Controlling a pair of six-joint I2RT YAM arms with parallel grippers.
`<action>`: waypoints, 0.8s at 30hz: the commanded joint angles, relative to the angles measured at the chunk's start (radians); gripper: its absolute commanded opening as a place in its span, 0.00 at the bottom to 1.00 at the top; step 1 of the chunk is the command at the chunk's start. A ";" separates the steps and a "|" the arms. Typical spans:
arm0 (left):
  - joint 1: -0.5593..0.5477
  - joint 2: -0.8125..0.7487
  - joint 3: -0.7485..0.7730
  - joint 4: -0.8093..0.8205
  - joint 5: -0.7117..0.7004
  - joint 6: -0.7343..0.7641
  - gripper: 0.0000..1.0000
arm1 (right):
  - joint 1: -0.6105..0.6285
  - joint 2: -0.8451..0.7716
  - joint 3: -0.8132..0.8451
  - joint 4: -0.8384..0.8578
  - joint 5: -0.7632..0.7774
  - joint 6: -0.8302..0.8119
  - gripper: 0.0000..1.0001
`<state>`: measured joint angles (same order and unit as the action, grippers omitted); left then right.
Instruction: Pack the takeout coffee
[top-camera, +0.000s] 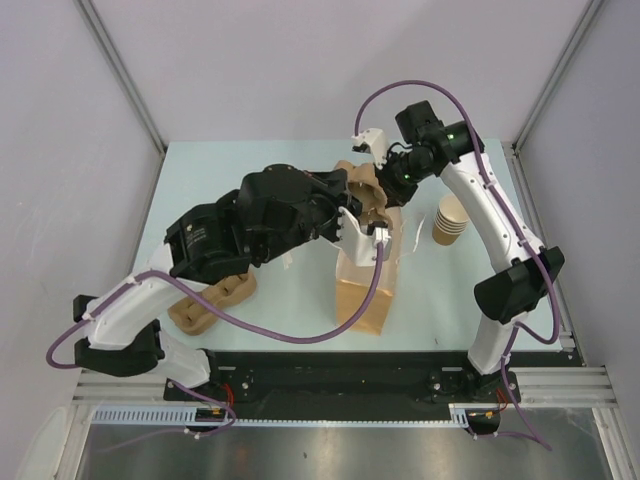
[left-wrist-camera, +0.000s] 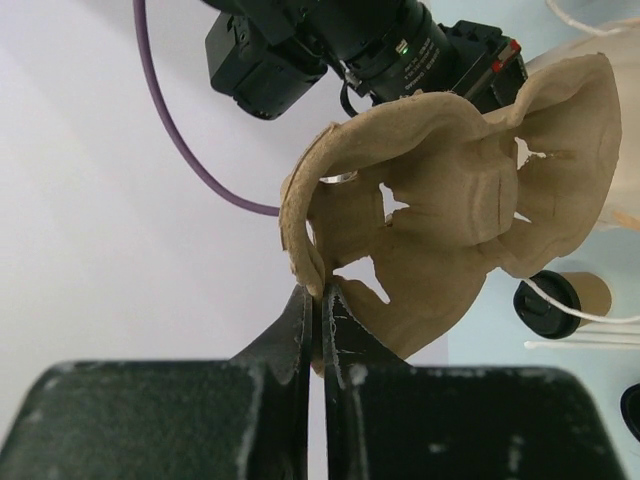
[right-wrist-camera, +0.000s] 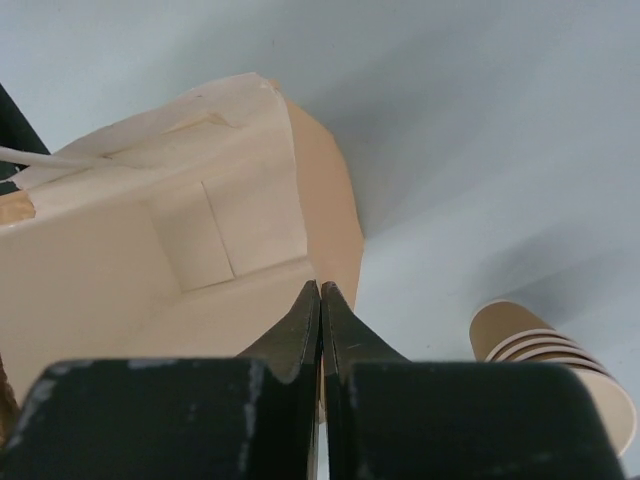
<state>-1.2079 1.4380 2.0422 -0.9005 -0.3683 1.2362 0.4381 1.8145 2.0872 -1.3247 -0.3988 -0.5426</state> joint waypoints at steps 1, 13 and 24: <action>-0.053 0.004 0.038 0.002 -0.058 0.028 0.00 | 0.027 -0.053 0.007 0.028 0.021 0.026 0.00; -0.136 0.018 -0.045 -0.070 -0.121 -0.061 0.00 | 0.109 -0.167 -0.003 0.050 0.067 0.047 0.00; -0.136 0.001 -0.192 -0.132 -0.093 -0.161 0.00 | 0.168 -0.219 -0.042 0.065 0.081 0.041 0.00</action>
<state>-1.3388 1.4517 1.8740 -1.0153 -0.4606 1.1343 0.5915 1.6249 2.0563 -1.2911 -0.3313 -0.5087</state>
